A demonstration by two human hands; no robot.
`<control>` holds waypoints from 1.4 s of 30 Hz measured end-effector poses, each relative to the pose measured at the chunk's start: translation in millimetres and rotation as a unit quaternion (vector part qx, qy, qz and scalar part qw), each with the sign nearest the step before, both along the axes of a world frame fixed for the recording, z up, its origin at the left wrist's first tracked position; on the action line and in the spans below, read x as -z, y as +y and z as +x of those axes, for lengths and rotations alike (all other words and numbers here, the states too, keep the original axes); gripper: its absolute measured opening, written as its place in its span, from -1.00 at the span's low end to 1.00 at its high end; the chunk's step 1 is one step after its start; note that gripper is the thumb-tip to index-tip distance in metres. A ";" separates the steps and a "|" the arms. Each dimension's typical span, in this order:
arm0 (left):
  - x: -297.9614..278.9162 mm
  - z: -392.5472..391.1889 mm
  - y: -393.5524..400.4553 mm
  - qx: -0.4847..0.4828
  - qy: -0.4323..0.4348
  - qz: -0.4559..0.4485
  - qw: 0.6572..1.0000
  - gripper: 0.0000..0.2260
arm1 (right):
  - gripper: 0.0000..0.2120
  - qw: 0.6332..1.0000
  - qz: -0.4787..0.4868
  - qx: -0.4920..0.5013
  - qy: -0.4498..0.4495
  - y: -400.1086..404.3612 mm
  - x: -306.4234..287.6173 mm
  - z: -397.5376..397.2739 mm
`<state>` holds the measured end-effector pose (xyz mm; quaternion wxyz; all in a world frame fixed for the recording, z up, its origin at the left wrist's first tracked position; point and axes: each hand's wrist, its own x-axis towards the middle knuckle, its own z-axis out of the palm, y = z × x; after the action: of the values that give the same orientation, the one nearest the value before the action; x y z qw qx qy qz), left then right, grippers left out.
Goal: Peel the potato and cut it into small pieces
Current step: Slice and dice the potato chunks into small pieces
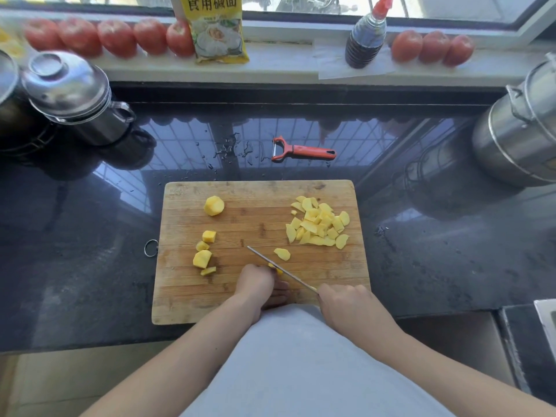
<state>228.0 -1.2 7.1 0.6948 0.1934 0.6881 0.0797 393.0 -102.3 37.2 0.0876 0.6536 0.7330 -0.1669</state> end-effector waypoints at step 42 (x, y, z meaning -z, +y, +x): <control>-5.5 2.0 -0.3 0.019 0.014 0.025 0.999 -0.69 | -0.62 0.996 0.068 0.009 -0.051 -1.5 2.3 -14.2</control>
<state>230.1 -1.4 12.6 0.6816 0.2250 0.6915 0.0807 378.8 -103.7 34.9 0.0789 0.6723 0.7313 -0.0841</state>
